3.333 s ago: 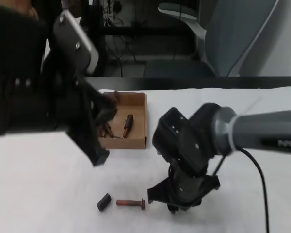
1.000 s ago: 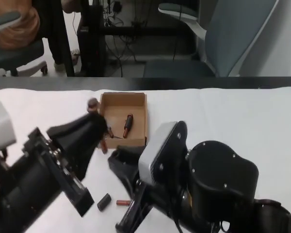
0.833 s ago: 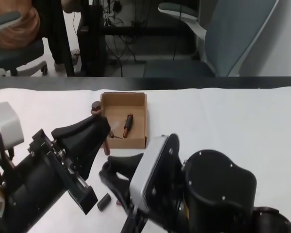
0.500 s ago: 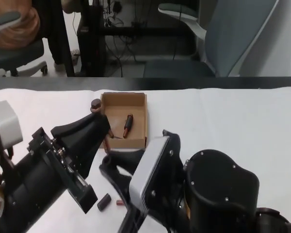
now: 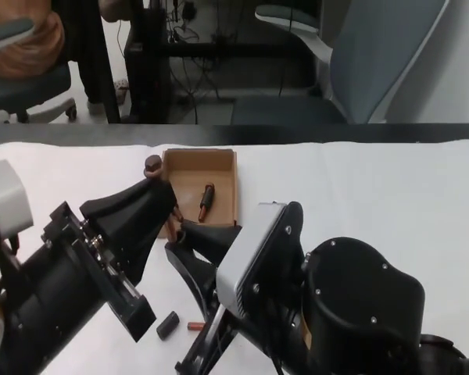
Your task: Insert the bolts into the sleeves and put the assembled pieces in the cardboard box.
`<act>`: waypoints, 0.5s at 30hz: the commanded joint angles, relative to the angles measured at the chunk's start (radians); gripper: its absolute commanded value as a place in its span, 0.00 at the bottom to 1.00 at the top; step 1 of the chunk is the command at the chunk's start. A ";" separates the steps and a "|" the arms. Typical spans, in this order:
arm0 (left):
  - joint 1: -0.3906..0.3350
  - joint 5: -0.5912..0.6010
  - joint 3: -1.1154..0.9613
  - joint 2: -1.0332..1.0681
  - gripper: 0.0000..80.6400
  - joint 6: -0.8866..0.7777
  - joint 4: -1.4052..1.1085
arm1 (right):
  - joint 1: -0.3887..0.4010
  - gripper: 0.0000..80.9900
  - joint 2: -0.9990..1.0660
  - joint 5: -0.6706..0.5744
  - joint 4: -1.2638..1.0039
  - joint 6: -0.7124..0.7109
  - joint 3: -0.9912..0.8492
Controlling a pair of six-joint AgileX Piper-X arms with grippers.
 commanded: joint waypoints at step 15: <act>-0.009 0.048 -0.001 0.002 0.02 -0.001 0.011 | 0.001 0.01 -0.013 -0.056 -0.057 0.056 -0.012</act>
